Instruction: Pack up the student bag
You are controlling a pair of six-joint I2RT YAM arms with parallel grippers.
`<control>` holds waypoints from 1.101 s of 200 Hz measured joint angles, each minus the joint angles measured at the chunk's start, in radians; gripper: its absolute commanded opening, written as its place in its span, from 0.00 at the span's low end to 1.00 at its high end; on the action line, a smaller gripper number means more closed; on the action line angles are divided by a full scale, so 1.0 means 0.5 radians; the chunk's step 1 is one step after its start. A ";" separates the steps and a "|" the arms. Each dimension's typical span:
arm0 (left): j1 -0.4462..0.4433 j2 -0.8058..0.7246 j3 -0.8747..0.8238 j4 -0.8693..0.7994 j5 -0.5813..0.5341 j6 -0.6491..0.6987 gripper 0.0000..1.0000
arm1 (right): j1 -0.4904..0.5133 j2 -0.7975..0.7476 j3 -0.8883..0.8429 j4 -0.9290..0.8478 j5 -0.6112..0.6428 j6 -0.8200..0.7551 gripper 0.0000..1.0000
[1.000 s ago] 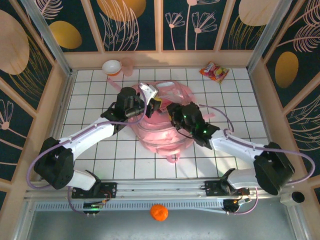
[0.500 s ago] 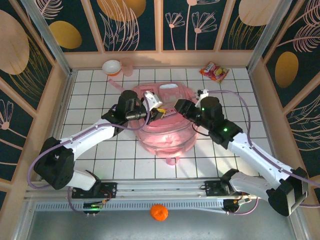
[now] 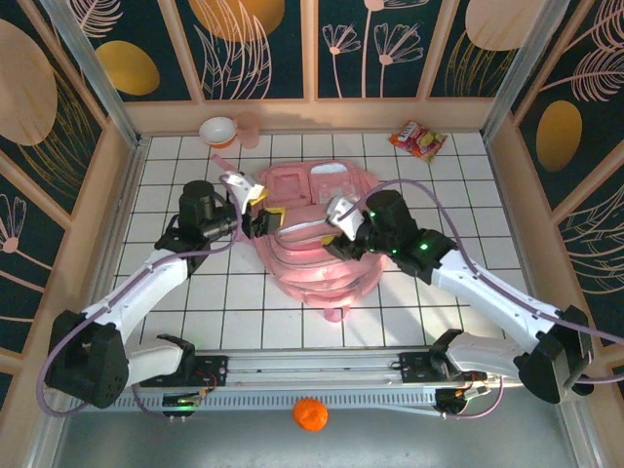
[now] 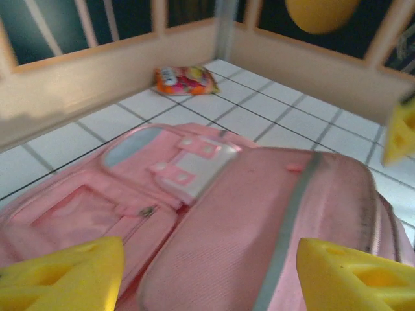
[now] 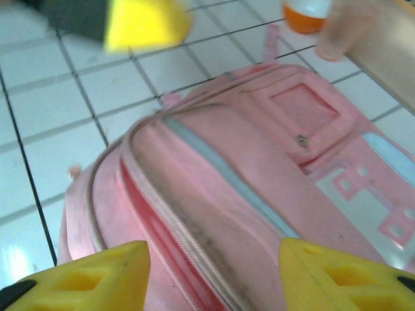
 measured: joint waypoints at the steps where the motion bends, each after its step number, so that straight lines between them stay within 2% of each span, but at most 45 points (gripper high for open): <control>1: 0.003 -0.004 -0.006 0.002 -0.002 -0.008 0.70 | 0.003 0.004 0.000 -0.001 0.000 -0.013 0.55; 21: 0.069 -0.064 -0.130 0.069 -0.049 -0.153 0.71 | 0.053 0.121 0.018 -0.046 0.007 -0.311 0.54; 32: 0.084 -0.072 -0.168 0.081 -0.054 -0.182 0.71 | 0.070 0.188 0.028 -0.053 0.022 -0.438 0.47; 43: 0.089 -0.072 -0.182 0.075 -0.053 -0.185 0.71 | 0.079 0.248 0.034 -0.050 0.047 -0.553 0.36; 69: 0.091 -0.069 -0.169 -0.018 0.037 0.011 0.67 | 0.081 0.324 0.030 -0.025 0.123 -0.726 0.00; 104: 0.091 0.029 0.026 -0.479 0.185 0.650 0.66 | 0.040 0.322 0.030 -0.001 0.106 -0.839 0.00; 152: 0.091 0.216 0.146 -0.977 0.081 1.412 0.66 | 0.013 0.300 0.030 -0.001 0.056 -0.887 0.00; 173: 0.091 0.316 0.146 -1.067 0.001 1.585 0.65 | 0.010 0.291 0.031 -0.001 0.050 -0.894 0.00; 197: 0.091 0.398 0.147 -1.065 -0.007 1.665 0.62 | 0.006 0.291 0.031 -0.002 0.047 -0.894 0.00; 220: 0.092 0.433 0.159 -1.042 0.067 1.701 0.54 | 0.006 0.291 0.032 -0.002 0.042 -0.893 0.00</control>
